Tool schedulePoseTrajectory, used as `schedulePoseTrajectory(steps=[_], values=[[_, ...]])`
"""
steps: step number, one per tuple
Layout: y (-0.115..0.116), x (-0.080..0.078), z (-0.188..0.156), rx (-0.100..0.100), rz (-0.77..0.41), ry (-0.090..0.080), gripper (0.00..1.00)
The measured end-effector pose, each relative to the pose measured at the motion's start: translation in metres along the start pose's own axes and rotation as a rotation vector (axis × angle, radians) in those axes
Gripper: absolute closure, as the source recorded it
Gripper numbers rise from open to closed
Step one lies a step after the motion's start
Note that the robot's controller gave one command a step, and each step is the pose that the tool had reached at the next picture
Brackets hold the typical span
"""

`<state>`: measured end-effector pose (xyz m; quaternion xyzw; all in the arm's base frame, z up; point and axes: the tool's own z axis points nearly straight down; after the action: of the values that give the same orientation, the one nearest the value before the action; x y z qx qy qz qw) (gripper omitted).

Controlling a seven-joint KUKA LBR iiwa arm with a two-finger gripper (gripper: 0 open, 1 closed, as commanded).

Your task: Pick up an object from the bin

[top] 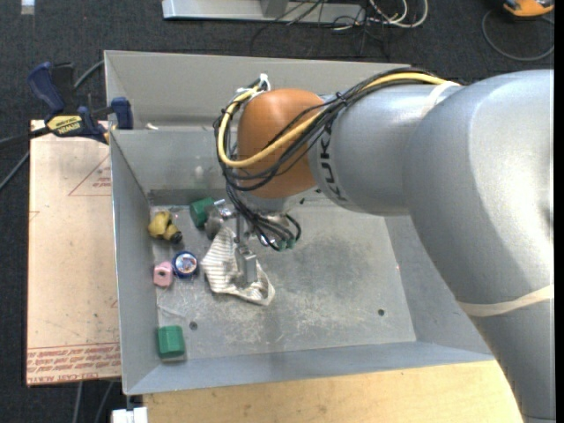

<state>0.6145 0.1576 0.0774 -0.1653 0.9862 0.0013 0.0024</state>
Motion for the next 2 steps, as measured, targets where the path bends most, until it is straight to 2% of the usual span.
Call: schedulePoseTrajectory(steps=[1,2], values=[[-0.0053,0.0127,0.0042,-0.002,0.152,-0.001,1.00],[-0.0054,0.0127,0.0042,-0.002,0.152,-0.001,1.00]])
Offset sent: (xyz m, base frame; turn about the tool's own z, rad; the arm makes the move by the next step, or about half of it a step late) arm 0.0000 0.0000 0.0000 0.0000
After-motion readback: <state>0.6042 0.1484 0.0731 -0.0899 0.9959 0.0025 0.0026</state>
